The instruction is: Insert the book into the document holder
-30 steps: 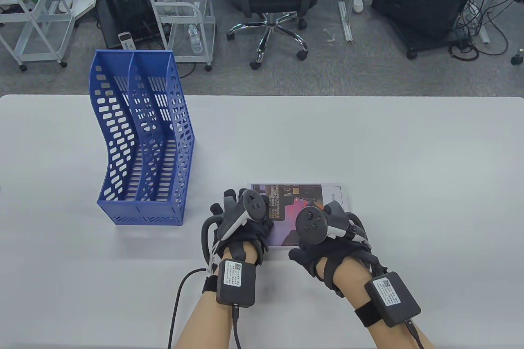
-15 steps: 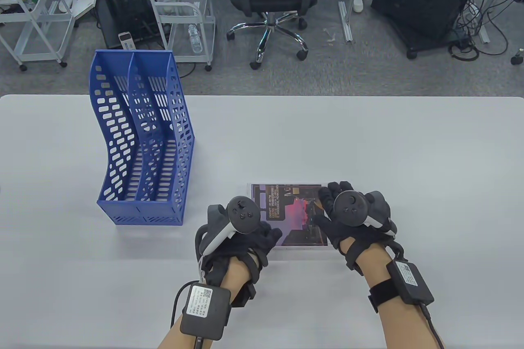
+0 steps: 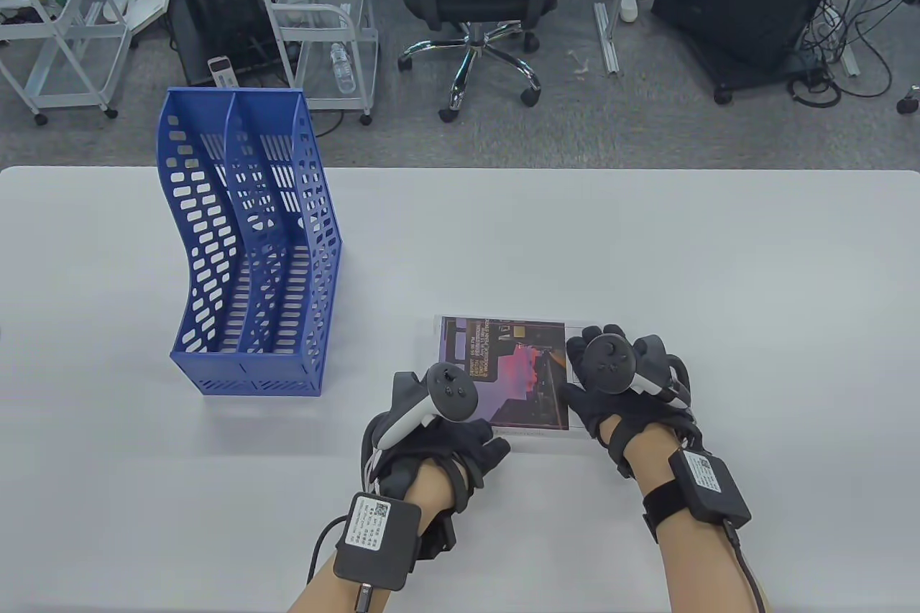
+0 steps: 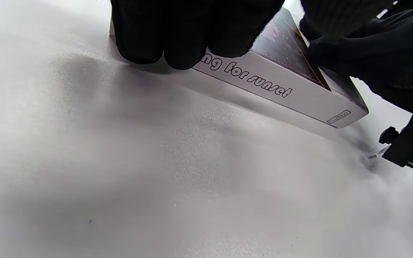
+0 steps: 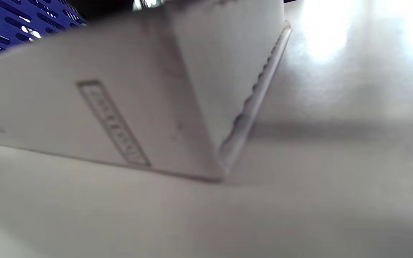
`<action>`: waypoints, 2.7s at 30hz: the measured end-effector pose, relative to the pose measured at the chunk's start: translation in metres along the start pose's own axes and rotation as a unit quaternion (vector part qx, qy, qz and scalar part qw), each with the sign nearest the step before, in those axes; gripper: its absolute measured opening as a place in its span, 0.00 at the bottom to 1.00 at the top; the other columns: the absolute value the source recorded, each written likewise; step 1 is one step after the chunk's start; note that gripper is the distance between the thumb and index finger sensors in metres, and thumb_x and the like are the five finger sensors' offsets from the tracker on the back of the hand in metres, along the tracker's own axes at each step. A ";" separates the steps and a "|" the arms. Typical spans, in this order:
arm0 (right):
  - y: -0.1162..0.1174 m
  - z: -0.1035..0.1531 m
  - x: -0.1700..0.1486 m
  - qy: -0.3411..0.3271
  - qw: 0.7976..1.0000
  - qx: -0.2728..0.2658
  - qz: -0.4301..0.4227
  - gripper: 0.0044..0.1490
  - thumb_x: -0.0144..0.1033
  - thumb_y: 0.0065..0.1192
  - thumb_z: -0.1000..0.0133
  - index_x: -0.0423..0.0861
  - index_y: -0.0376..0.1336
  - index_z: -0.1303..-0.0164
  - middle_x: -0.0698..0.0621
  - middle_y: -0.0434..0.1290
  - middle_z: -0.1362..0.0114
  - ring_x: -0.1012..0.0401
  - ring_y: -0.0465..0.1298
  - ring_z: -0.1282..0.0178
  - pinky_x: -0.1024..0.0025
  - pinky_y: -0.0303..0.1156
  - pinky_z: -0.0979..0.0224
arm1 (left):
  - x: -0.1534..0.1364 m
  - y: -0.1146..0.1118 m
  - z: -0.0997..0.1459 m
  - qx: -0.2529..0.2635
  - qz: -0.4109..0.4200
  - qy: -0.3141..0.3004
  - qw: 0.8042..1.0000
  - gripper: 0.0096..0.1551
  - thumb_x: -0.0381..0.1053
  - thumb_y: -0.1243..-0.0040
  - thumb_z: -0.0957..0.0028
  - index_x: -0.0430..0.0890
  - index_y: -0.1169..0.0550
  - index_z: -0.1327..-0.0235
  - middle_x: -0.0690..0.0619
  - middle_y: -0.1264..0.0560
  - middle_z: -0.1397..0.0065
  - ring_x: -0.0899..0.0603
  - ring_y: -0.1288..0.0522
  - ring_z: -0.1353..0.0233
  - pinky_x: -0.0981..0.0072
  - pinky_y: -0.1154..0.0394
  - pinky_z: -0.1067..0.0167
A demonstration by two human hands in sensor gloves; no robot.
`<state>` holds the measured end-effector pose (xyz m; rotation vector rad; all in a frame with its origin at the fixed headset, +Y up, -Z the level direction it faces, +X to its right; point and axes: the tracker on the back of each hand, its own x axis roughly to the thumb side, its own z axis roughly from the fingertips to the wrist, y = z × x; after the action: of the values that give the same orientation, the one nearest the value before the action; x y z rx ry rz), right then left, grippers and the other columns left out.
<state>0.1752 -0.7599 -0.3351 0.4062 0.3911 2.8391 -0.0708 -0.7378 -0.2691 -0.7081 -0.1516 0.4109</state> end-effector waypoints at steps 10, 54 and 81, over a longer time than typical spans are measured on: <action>-0.008 0.017 0.014 0.029 0.997 0.065 -0.033 0.47 0.55 0.55 0.47 0.35 0.49 0.30 0.31 0.48 0.23 0.30 0.46 0.25 0.27 0.49 0.33 | -0.015 0.006 -0.006 0.027 0.019 0.019 0.999 0.42 0.73 0.50 0.55 0.54 0.32 0.28 0.51 0.33 0.20 0.37 0.33 0.20 0.35 0.48 0.26; 0.008 0.022 0.054 -0.013 0.983 0.102 -0.155 0.53 0.55 0.55 0.47 0.28 0.42 0.33 0.26 0.40 0.26 0.24 0.40 0.30 0.24 0.48 0.35 | -0.043 -0.001 -0.029 0.042 0.180 0.047 0.982 0.49 0.75 0.53 0.55 0.50 0.44 0.24 0.50 0.52 0.16 0.39 0.60 0.15 0.36 0.61 0.26; 0.025 0.017 0.003 0.000 0.795 0.144 -0.590 0.51 0.60 0.48 0.45 0.31 0.43 0.31 0.27 0.44 0.25 0.28 0.47 0.27 0.29 0.56 0.32 | 0.002 0.035 0.017 0.176 0.240 -0.195 0.935 0.39 0.73 0.52 0.54 0.68 0.37 0.25 0.52 0.27 0.28 0.42 0.21 0.34 0.39 0.38 0.29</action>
<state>0.1725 -0.7781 -0.3110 0.1107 0.7459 1.5470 -0.0841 -0.7031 -0.2797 -0.2929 -0.2726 1.0230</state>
